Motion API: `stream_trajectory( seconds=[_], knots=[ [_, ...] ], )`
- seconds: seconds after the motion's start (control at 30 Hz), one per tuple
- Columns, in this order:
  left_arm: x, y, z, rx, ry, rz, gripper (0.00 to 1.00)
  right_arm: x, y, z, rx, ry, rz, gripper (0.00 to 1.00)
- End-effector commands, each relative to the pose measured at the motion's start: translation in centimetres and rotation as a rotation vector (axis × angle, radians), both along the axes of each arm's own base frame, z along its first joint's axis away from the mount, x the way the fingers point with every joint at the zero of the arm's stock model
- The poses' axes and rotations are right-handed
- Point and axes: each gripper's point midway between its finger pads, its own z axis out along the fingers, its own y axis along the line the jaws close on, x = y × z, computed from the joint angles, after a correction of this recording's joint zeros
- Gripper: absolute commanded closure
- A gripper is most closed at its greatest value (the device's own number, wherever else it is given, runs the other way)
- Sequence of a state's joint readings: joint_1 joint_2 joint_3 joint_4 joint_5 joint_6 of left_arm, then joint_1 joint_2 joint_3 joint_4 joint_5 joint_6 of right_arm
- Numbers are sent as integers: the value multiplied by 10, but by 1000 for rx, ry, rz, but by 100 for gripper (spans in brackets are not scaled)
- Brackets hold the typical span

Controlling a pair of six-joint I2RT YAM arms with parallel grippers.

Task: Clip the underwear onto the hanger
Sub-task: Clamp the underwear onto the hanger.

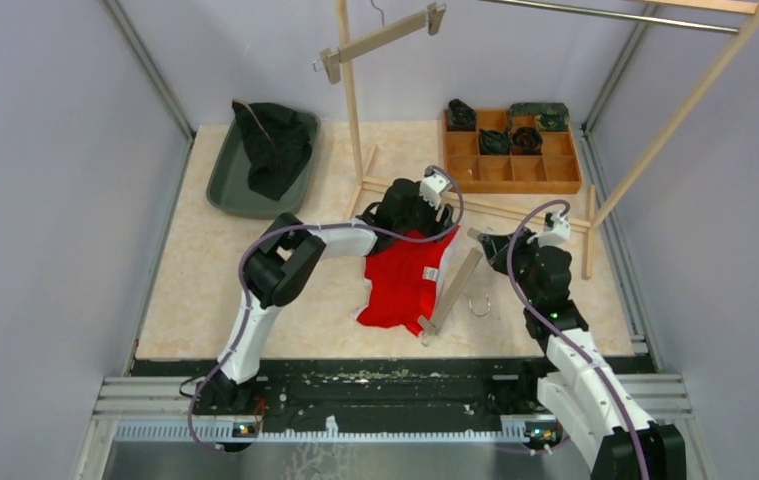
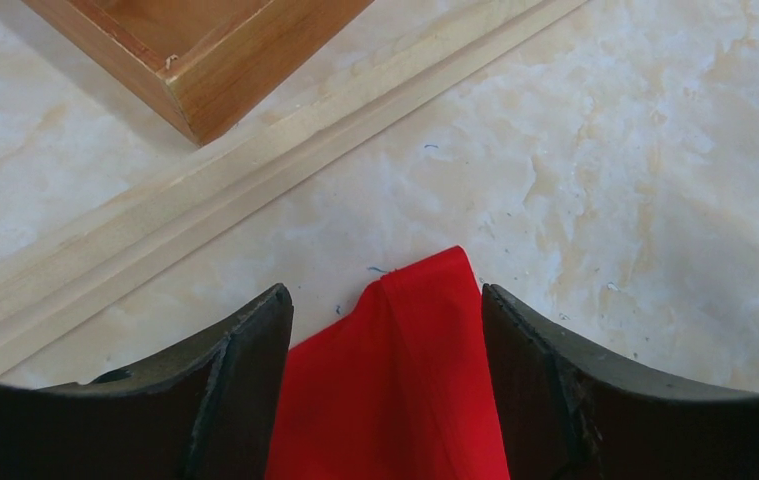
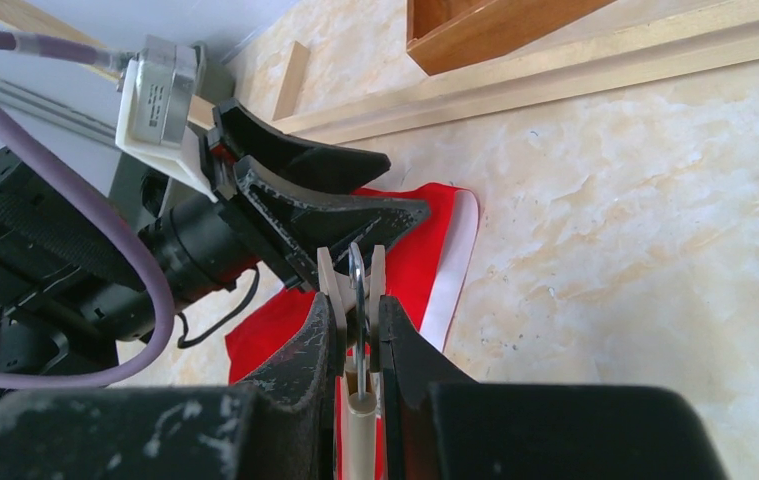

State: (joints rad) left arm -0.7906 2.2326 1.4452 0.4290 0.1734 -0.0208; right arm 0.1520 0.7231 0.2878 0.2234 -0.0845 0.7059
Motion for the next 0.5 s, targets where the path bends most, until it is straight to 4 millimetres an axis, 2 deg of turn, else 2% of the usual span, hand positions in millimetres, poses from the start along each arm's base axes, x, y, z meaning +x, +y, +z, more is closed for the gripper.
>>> stream_trajectory(
  seconds=[0.0,0.13,0.27,0.47],
  knots=[
    [7,-8,-3,22,-11,-23,26,1,-1,9,-32,-49,15,100],
    [9,-13,-17,45,15,-30,27,0,-2,10,-32,-52,14,100],
    [10,-16,-17,46,21,-35,28,-1,-3,11,-33,-55,9,100],
    [6,-17,-30,79,71,-48,33,-2,-5,14,-33,-57,6,100]
  ],
)
